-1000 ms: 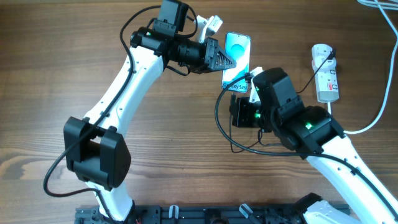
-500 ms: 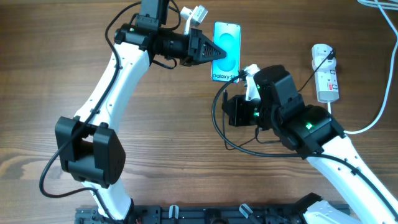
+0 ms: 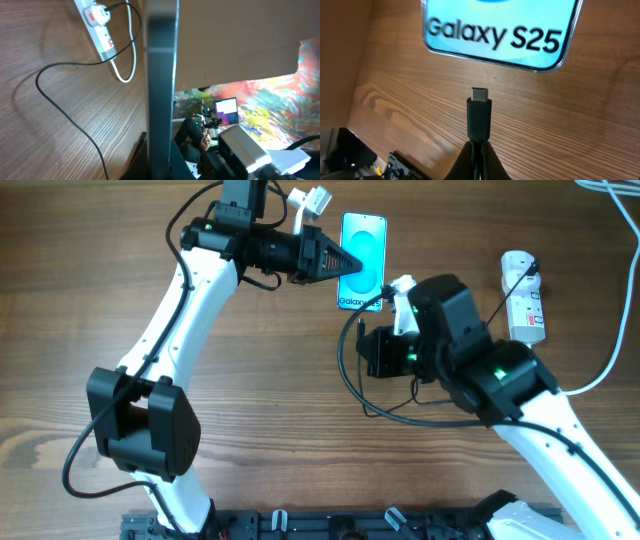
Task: Plug charger to phone and switch on socket
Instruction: 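Push the USB-C connector up into the phone's port with the right gripper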
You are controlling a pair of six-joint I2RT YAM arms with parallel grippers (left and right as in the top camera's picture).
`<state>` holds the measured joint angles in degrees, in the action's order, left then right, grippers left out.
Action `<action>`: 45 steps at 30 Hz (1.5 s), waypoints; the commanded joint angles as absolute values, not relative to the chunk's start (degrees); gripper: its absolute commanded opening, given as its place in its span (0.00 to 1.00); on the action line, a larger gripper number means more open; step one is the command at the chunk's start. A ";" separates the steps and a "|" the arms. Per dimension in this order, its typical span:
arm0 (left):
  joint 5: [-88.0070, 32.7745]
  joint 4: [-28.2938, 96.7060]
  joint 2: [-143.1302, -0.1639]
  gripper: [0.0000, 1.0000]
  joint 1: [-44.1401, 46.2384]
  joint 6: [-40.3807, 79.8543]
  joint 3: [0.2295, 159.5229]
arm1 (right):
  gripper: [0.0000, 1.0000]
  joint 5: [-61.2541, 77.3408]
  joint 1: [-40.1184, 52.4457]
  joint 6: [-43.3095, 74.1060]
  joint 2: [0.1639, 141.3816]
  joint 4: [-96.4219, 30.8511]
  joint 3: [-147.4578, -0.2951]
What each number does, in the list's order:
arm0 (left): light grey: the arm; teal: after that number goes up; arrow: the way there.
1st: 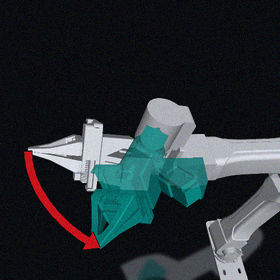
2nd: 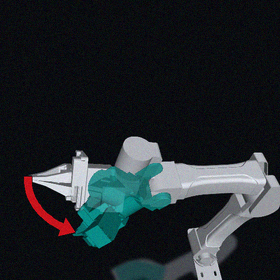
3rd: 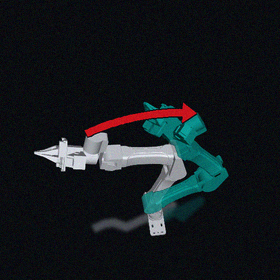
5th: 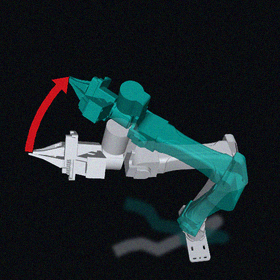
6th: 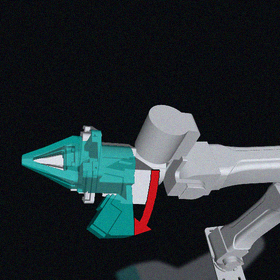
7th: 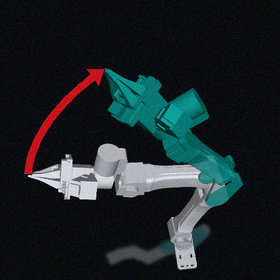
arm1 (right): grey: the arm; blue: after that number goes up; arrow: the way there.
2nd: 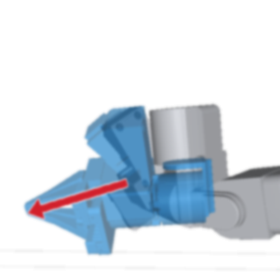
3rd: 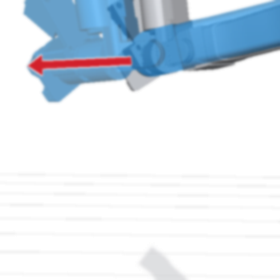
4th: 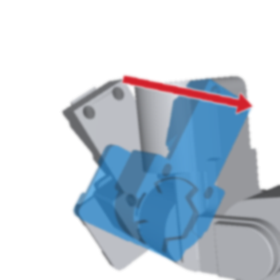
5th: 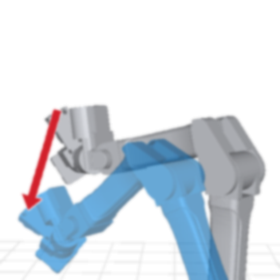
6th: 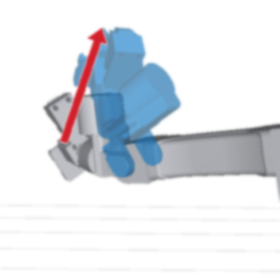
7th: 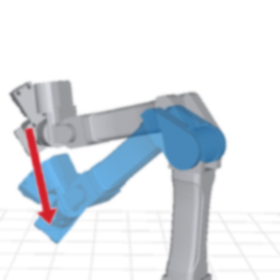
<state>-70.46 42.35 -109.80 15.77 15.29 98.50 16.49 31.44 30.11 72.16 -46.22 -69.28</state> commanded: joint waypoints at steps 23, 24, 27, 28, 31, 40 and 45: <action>-69.45 42.78 -107.98 0.04 16.88 13.85 98.67 | 0.05 13.58 31.31 30.20 74.35 -50.09 -71.07; -70.37 42.06 -107.98 0.04 16.88 13.85 98.67 | 0.05 13.58 31.31 30.17 73.54 -51.05 -71.16; -70.30 41.08 -107.98 0.04 17.89 13.67 98.67 | 0.05 12.62 31.31 30.15 70.61 -54.00 -71.20; -69.32 41.08 -107.98 0.04 18.31 13.69 98.67 | 0.05 11.57 31.31 30.20 69.89 -54.74 -71.20; -65.95 41.10 -107.98 0.04 19.86 13.69 98.67 | 0.05 9.65 31.31 30.15 68.71 -55.90 -71.20; -61.87 36.71 -107.98 0.04 23.35 18.92 98.70 | 0.05 8.25 31.31 32.97 69.06 -56.31 -71.20; -65.14 37.23 -107.98 0.04 23.35 18.87 98.67 | 0.05 5.78 31.31 34.54 70.08 -55.46 -71.20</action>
<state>-61.36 37.30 -109.80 23.51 18.37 98.50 8.08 31.44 33.17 69.21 -56.36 -69.80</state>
